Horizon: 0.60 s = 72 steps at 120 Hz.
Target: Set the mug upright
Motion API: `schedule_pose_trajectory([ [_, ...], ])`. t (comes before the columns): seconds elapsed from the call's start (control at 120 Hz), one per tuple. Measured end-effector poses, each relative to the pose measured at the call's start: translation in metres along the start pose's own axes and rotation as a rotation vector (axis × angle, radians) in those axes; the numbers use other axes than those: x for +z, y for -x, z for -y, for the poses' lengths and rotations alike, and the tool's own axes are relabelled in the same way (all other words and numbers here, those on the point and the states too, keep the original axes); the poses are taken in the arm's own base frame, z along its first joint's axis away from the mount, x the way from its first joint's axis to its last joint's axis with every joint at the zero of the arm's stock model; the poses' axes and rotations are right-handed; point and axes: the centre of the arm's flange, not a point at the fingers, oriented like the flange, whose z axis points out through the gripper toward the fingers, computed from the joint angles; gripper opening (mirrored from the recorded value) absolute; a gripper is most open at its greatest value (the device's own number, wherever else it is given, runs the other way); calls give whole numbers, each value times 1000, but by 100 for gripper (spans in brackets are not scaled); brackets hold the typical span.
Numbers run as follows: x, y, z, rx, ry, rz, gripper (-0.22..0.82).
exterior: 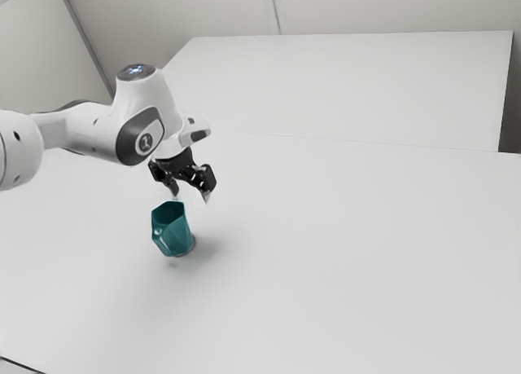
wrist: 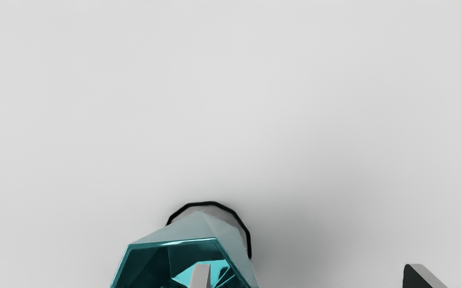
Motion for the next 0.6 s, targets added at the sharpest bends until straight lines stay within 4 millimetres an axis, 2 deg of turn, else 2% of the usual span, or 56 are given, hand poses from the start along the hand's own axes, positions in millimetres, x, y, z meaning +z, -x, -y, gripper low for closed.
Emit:
schedule_pose_trajectory([
  [0.15, -40, -11, -5, -1, -4, 21, 56],
  [0.367, -98, -18, -10, -6, -1, 53, 59],
  [0.6, -163, -23, 1, -30, -2, 63, 60],
])
